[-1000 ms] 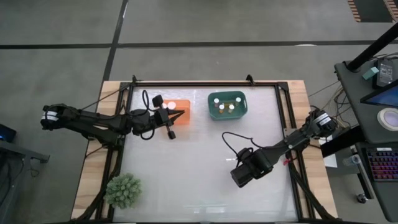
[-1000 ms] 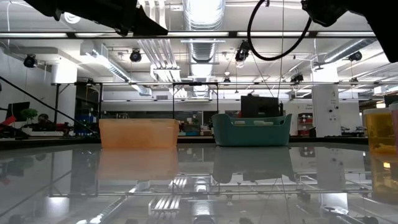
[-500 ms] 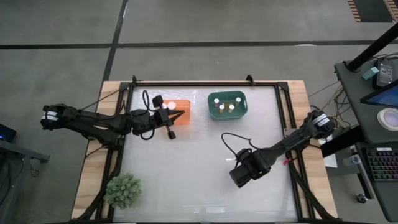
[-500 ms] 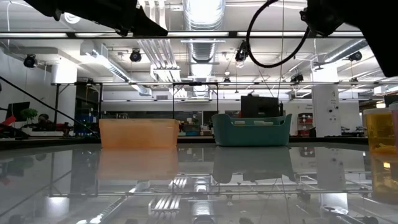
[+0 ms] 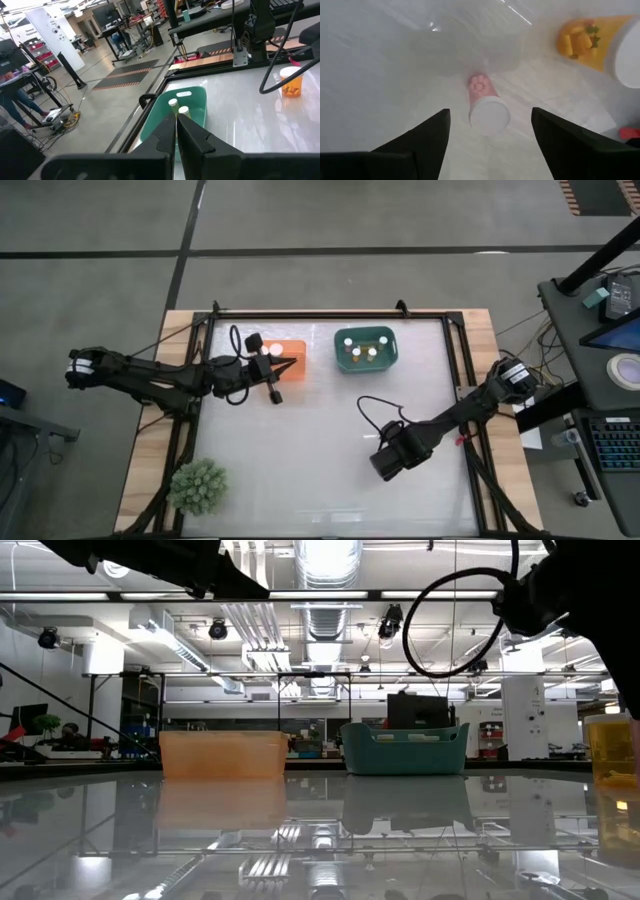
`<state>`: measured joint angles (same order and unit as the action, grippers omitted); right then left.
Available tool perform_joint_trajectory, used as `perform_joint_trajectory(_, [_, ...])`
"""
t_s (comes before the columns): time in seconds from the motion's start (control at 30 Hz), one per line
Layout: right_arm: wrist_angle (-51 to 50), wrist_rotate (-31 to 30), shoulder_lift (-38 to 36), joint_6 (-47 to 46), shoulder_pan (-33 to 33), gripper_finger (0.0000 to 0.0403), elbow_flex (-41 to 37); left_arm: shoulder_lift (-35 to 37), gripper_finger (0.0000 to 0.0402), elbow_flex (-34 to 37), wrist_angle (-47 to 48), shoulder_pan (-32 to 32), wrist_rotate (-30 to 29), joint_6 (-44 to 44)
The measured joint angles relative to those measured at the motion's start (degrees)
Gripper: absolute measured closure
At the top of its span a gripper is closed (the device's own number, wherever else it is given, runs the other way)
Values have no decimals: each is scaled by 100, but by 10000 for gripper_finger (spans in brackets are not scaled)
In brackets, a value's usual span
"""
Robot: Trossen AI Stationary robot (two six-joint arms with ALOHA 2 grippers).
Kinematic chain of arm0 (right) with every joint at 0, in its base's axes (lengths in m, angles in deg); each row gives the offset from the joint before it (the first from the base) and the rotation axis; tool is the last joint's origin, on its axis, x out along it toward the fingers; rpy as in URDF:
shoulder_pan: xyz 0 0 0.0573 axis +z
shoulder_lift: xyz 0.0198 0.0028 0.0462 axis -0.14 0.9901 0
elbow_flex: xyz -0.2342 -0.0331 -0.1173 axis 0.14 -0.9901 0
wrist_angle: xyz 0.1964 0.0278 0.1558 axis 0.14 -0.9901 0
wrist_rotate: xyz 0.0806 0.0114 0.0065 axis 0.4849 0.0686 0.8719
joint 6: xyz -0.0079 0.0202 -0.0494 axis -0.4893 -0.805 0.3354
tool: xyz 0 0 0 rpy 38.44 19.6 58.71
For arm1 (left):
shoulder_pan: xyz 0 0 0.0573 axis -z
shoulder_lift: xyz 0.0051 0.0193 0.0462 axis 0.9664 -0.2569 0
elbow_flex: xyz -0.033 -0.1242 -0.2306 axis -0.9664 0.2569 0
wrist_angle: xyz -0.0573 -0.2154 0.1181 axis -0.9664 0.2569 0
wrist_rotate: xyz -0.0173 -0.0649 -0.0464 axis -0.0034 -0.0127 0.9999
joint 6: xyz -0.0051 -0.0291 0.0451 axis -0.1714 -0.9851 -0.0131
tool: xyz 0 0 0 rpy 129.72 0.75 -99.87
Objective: Pick and place medicine bottles into bin by pill shape (circle, oval)
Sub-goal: Put the pink pill bottle into the green bin
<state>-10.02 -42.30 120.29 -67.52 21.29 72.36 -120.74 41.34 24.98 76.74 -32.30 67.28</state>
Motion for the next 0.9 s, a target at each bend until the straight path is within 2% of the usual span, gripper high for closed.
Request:
perform_joint_trajectory(0.33, [169, -62, -2, 81, 0, 148, -119, 0, 402, 0, -2, 0, 0, 0])
perform_joint_trajectory(0.77, [467, 4, -2, 95, -26, 290, -248, 0, 402, 0, -2, 2, 0, 0])
perform_joint_trajectory(0.9, [472, 7, -2, 133, -26, 300, -248, 0, 402, 0, -2, 2, 0, 0])
